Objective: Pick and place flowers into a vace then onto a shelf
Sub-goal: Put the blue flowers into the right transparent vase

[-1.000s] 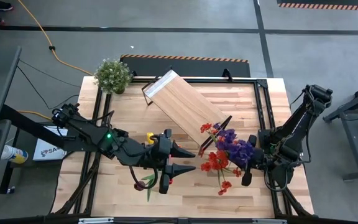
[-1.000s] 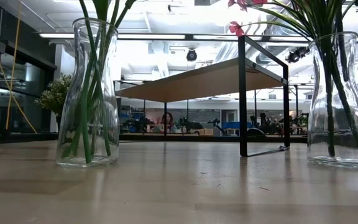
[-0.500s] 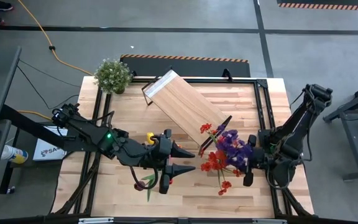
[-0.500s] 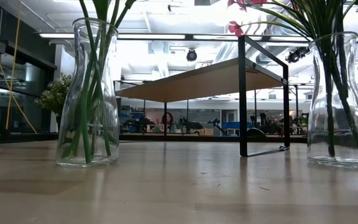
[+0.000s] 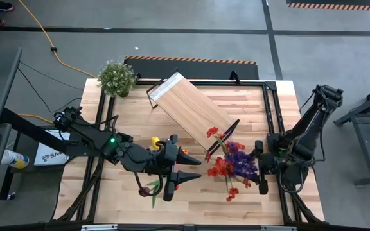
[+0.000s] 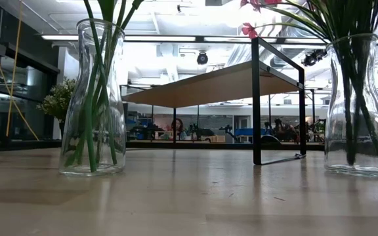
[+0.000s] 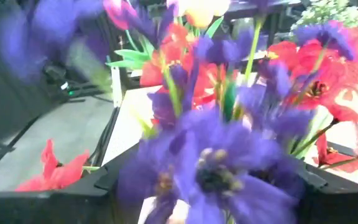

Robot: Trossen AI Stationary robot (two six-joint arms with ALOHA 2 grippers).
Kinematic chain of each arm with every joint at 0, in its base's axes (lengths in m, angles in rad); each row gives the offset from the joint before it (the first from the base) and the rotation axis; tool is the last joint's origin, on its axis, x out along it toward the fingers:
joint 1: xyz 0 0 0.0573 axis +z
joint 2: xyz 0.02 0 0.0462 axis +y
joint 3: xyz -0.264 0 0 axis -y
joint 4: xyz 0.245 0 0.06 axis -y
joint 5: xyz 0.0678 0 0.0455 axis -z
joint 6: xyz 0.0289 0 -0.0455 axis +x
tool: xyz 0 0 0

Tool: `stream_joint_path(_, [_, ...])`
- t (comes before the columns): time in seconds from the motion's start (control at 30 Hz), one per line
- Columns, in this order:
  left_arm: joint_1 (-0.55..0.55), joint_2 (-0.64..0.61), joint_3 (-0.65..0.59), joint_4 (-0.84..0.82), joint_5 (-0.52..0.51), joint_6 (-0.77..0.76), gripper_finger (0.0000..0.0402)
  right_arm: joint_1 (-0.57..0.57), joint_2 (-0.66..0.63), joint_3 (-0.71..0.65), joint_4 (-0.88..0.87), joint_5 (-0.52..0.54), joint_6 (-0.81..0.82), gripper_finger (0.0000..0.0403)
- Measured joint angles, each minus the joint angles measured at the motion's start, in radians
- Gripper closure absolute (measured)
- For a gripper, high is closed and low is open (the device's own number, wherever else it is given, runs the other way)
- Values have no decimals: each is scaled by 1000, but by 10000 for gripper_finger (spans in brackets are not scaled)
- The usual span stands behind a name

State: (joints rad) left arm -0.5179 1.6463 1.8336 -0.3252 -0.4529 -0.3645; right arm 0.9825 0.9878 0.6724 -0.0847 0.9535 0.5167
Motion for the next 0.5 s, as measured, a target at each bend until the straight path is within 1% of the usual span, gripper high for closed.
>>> stream_joint_path(0.27, [0,0,0,-2,0,0,190,0,-55,0,-49,-96,10,148])
stream_joint_path(0.5, [0,0,0,-24,0,0,190,0,-113,0,-45,-116,-21,148])
